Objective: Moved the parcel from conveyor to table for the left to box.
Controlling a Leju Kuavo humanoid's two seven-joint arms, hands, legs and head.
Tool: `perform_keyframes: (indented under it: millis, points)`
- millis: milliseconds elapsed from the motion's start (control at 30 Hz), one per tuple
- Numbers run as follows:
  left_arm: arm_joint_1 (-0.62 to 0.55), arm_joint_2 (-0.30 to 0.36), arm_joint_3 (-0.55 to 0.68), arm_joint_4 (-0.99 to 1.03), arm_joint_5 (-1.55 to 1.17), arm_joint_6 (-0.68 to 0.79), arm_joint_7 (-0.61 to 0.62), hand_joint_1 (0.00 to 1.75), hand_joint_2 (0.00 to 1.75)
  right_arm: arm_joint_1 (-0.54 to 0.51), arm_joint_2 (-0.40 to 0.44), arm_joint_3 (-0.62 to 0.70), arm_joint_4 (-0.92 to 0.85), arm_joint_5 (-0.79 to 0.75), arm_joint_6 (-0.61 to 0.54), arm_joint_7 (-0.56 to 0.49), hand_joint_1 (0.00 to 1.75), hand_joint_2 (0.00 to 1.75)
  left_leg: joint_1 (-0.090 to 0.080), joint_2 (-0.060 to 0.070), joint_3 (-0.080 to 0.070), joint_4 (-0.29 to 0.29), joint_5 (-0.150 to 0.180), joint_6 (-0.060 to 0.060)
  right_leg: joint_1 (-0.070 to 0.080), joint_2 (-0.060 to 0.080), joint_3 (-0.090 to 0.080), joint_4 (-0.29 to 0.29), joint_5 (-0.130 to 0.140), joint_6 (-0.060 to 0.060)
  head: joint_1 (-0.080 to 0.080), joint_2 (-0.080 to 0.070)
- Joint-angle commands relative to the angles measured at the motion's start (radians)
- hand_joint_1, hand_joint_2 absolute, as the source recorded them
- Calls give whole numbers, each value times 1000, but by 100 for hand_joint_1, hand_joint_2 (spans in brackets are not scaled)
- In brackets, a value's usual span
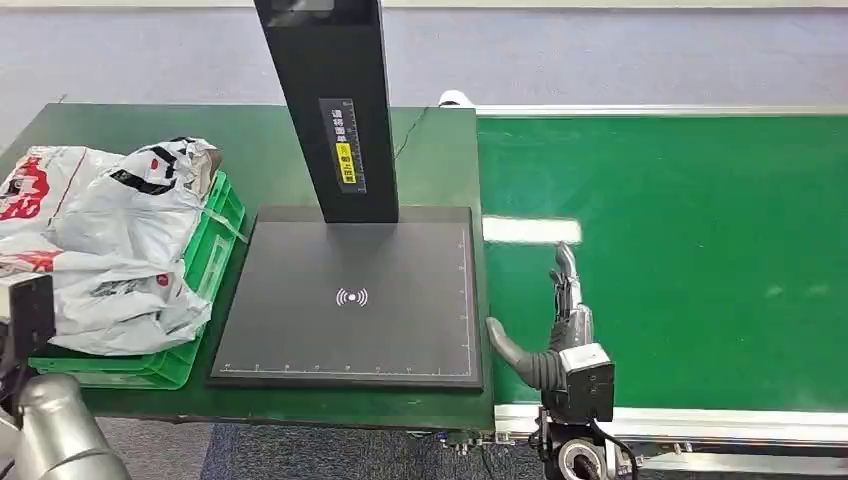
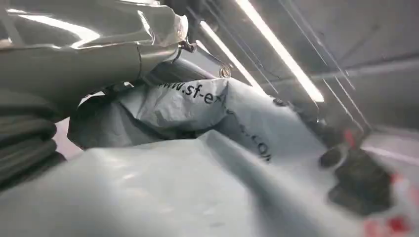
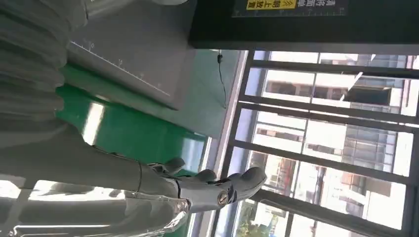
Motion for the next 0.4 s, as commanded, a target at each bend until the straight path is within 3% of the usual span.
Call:
perform_keyframes:
  millis: [33, 67, 133, 167, 233, 400]
  points:
    - [-63, 115, -79, 227, -228, 73, 306, 175, 175, -17, 13, -21, 22, 11, 9, 23, 0, 175, 0, -3, 2, -1, 1, 0, 0, -4, 3, -1, -1, 0, 0, 0]
    - [-57, 164, -171, 311, -301, 73, 437, 175, 175, -26, 17, -19, 27, 18, 16, 31, 0, 175, 0, -3, 1, -1, 1, 0, 0, -4, 2, -1, 0, 0, 0, 0]
    - [-48, 231, -318, 423, -342, 67, 589, 175, 175, -37, 22, -25, 38, 23, 22, 36, 0, 175, 0, -5, 1, -2, 2, 0, 0, -5, 3, -1, 0, -1, 0, 0]
    - [-55, 280, -399, 509, -412, -66, 720, 175, 175, -42, 22, -29, 43, 26, 30, 39, 0, 175, 0, -3, 1, -1, 1, 0, 0, -4, 2, 0, 0, -1, 0, 0]
    - [-70, 307, -439, 600, -401, -137, 773, 175, 175, -52, 26, -36, 50, 30, 46, 41, 0, 175, 0, -5, 2, -2, 2, 0, 0, -5, 3, -1, 0, -1, 0, 0]
    - [-74, 321, -449, 637, -391, -157, 787, 175, 175, -60, 32, -34, 57, 36, 58, 45, 0, 175, 0, -1, 5, -3, 2, 0, 0, -2, 5, -2, 1, -1, 0, 0]
